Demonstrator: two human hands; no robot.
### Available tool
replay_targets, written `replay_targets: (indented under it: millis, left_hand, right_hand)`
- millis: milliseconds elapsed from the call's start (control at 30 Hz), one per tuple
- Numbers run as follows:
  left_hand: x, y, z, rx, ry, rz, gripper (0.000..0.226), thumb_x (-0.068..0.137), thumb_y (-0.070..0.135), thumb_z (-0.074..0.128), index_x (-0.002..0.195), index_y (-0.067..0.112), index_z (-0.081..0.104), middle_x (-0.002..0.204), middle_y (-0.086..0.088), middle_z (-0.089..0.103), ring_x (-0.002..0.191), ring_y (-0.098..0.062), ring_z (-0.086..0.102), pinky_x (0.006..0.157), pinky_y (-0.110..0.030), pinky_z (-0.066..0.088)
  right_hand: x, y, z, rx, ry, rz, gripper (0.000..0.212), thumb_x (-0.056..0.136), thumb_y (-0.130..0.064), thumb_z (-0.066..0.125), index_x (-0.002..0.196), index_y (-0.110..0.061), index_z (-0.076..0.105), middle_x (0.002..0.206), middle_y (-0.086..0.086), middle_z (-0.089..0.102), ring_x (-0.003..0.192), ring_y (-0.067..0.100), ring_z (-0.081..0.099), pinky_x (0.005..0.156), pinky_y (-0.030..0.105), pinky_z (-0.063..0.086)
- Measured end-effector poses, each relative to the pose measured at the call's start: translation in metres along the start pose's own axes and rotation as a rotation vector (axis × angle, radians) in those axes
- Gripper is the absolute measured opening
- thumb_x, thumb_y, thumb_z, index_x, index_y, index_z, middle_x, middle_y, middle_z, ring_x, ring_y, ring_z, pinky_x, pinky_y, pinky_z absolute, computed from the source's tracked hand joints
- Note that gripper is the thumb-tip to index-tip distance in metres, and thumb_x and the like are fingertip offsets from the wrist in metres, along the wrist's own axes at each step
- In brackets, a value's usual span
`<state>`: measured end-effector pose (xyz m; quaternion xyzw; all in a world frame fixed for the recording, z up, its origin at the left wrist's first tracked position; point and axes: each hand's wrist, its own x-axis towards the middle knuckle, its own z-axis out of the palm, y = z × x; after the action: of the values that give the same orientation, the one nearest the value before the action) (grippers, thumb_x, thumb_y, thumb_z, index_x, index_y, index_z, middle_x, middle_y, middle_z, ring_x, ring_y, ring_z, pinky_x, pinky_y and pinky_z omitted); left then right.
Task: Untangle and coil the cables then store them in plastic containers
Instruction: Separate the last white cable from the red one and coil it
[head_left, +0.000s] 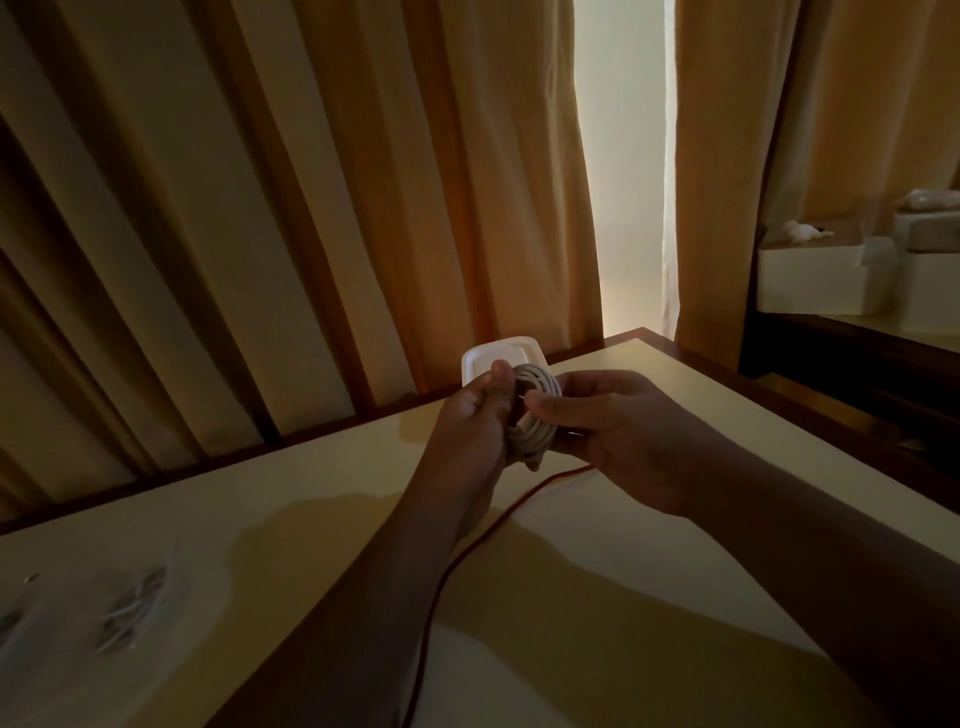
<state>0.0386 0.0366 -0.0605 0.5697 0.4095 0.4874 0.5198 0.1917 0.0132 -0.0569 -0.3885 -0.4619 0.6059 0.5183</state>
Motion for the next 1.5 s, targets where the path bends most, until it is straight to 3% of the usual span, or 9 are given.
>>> replay_targets:
  millis: [267, 333, 433, 667, 800, 900, 1100, 1300, 1500]
  left_hand:
    - [0.001, -0.004, 0.001, 0.035, 0.02, -0.047, 0.044, 0.103, 0.051, 0.045, 0.132, 0.021, 0.058, 0.118, -0.011, 0.071, 0.092, -0.023, 0.072, 0.058, -0.03, 0.054]
    - [0.002, -0.004, 0.002, 0.039, 0.03, -0.056, 0.036, 0.104, 0.05, 0.044, 0.123, 0.023, 0.061, 0.112, -0.009, 0.072, 0.086, -0.021, 0.073, 0.056, -0.031, 0.054]
    - [0.001, -0.001, 0.002, 0.008, 0.012, -0.05, 0.025, 0.104, 0.049, 0.045, 0.105, 0.03, 0.061, 0.101, -0.006, 0.074, 0.075, -0.015, 0.075, 0.056, -0.033, 0.055]
    - [-0.003, 0.001, 0.002, -0.081, 0.006, -0.02, 0.043, 0.099, 0.05, 0.05, 0.123, 0.018, 0.064, 0.111, -0.012, 0.075, 0.09, -0.023, 0.075, 0.057, -0.033, 0.055]
    - [-0.004, 0.001, -0.001, -0.084, -0.013, 0.077, 0.037, 0.103, 0.046, 0.047, 0.127, 0.023, 0.063, 0.115, -0.014, 0.071, 0.089, -0.021, 0.072, 0.057, -0.032, 0.054]
    - [-0.006, 0.002, 0.001, -0.036, 0.006, 0.176, 0.029, 0.093, 0.055, 0.051, 0.118, 0.043, 0.057, 0.119, -0.006, 0.067, 0.095, -0.025, 0.073, 0.062, -0.038, 0.056]
    - [-0.006, -0.006, -0.002, -0.019, -0.007, 0.239, 0.028, 0.094, 0.049, 0.055, 0.12, 0.038, 0.053, 0.125, -0.003, 0.068, 0.111, -0.03, 0.071, 0.072, -0.035, 0.059]
    - [-0.003, -0.01, -0.012, 0.069, -0.149, 0.224, 0.068, 0.077, 0.036, 0.088, 0.132, 0.038, 0.048, 0.129, 0.005, 0.067, 0.125, -0.022, 0.064, 0.097, -0.048, 0.057]
    - [-0.006, -0.011, -0.008, 0.048, -0.144, 0.23, 0.035, 0.095, 0.041, 0.056, 0.129, 0.035, 0.05, 0.119, 0.011, 0.069, 0.113, -0.013, 0.07, 0.088, -0.038, 0.061]
  right_hand:
    - [-0.004, 0.002, 0.002, -0.217, 0.096, -0.065, 0.05, 0.069, -0.034, 0.076, 0.112, -0.009, 0.069, 0.104, 0.007, 0.076, 0.098, 0.021, 0.075, 0.096, 0.042, 0.058]
    - [-0.004, 0.002, 0.004, -0.27, 0.098, -0.076, 0.052, 0.068, -0.037, 0.075, 0.112, -0.009, 0.068, 0.105, 0.007, 0.076, 0.098, 0.021, 0.075, 0.097, 0.042, 0.057]
    - [-0.003, 0.002, 0.004, -0.17, 0.047, -0.074, 0.05, 0.071, -0.03, 0.075, 0.115, -0.007, 0.066, 0.108, 0.01, 0.074, 0.104, 0.024, 0.073, 0.098, 0.042, 0.057]
    - [-0.008, -0.002, 0.003, 0.019, -0.097, -0.068, 0.043, 0.084, -0.02, 0.067, 0.123, -0.003, 0.062, 0.116, 0.019, 0.07, 0.108, 0.03, 0.069, 0.084, 0.034, 0.06]
    - [-0.007, 0.001, 0.004, 0.116, -0.124, -0.015, 0.051, 0.089, -0.03, 0.062, 0.132, -0.003, 0.058, 0.124, 0.023, 0.066, 0.118, 0.036, 0.064, 0.096, 0.039, 0.056]
    - [-0.005, 0.002, 0.004, 0.179, -0.073, 0.032, 0.044, 0.092, -0.026, 0.063, 0.131, -0.004, 0.06, 0.122, 0.02, 0.069, 0.116, 0.034, 0.065, 0.092, 0.035, 0.059]
    - [0.0, 0.003, -0.002, 0.187, 0.059, 0.009, 0.037, 0.092, -0.022, 0.067, 0.122, -0.001, 0.065, 0.114, 0.016, 0.073, 0.107, 0.028, 0.072, 0.083, 0.031, 0.06]
    - [-0.003, -0.001, -0.004, 0.091, 0.142, -0.05, 0.028, 0.096, -0.022, 0.063, 0.113, -0.001, 0.068, 0.102, 0.011, 0.077, 0.097, 0.021, 0.075, 0.086, 0.033, 0.06]
    - [-0.003, -0.001, -0.006, 0.056, 0.145, -0.045, 0.028, 0.095, -0.022, 0.063, 0.112, 0.0, 0.067, 0.104, 0.015, 0.075, 0.098, 0.026, 0.074, 0.092, 0.039, 0.059]
